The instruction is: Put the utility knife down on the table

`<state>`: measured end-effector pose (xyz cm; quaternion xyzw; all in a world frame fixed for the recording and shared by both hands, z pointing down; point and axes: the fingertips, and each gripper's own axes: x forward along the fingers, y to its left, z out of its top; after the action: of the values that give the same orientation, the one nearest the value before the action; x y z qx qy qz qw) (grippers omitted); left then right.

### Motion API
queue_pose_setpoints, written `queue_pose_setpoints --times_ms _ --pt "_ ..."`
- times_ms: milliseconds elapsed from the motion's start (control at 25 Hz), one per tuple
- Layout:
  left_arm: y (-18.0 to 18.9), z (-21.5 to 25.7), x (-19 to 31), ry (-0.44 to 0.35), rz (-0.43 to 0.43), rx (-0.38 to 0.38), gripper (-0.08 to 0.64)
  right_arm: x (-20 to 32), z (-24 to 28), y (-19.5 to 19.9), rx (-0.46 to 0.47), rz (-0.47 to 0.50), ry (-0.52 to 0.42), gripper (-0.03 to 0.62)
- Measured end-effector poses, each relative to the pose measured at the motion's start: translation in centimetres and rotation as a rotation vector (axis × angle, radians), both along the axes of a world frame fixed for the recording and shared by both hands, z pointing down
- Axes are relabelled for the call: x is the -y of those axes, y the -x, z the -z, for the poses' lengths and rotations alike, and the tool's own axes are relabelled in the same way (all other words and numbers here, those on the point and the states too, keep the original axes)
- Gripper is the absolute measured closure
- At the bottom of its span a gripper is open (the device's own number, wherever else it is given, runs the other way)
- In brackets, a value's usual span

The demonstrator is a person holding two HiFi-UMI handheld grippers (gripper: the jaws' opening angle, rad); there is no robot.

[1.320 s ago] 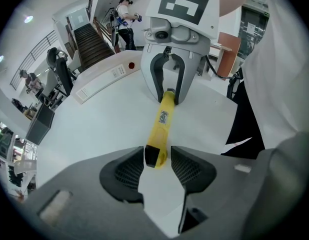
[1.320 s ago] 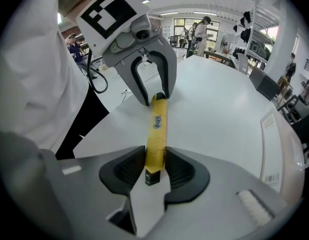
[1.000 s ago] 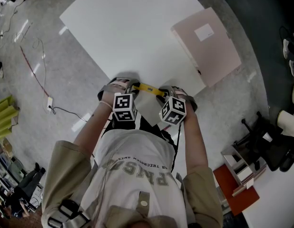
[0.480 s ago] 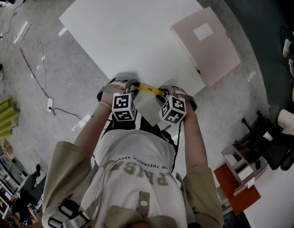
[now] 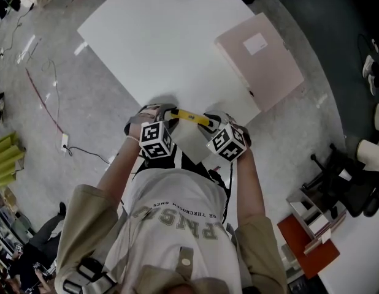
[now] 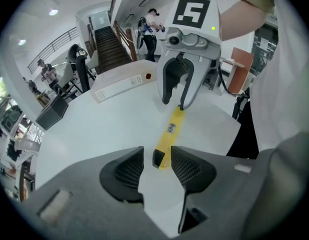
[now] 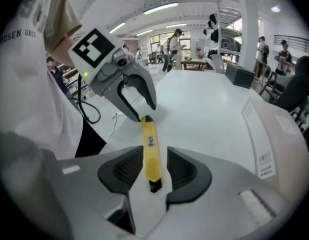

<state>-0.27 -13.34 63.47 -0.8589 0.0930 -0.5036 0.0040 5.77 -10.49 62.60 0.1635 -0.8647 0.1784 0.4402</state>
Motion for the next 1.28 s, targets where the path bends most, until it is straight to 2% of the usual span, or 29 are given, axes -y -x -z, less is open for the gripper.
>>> queue_pose_setpoints --times_ms 200,400,560,680,800,920,1120,1280 --pt "-0.5 4.2 2.3 -0.035 0.199 -0.181 0.382 2.6 5.4 -0.3 0.207 -0.231 -0.067 0.443" --pt "0.0 10.1 4.4 -0.059 0.431 -0.435 0.382 4.9 11.3 -1.7 0.326 -0.457 -0.288 0.443" --pt "1.5 15.7 5.9 -0.173 0.608 -0.608 0.388 6.1 16.5 -3.6 0.394 -0.655 -0.478 0.445" --pt "3.2 19.6 6.7 -0.274 0.731 -0.716 0.388 6.4 19.8 -4.8 0.420 -0.738 -0.593 0.464" --pt "4.0 22.5 7.0 -0.363 0.774 -0.783 0.390 6.7 22.6 -5.7 0.386 -0.764 -0.711 0.505" --pt "4.3 24.4 6.7 -0.436 0.777 -0.796 0.444 6.6 24.8 -6.2 0.355 -0.780 -0.807 0.523" --pt "3.6 26.5 6.1 -0.526 0.746 -0.796 0.511 6.0 26.6 -6.7 0.333 -0.789 -0.887 0.540" --pt "2.6 27.1 6.0 -0.551 0.721 -0.793 0.549 5.8 27.1 -7.2 0.325 -0.803 -0.910 0.583"
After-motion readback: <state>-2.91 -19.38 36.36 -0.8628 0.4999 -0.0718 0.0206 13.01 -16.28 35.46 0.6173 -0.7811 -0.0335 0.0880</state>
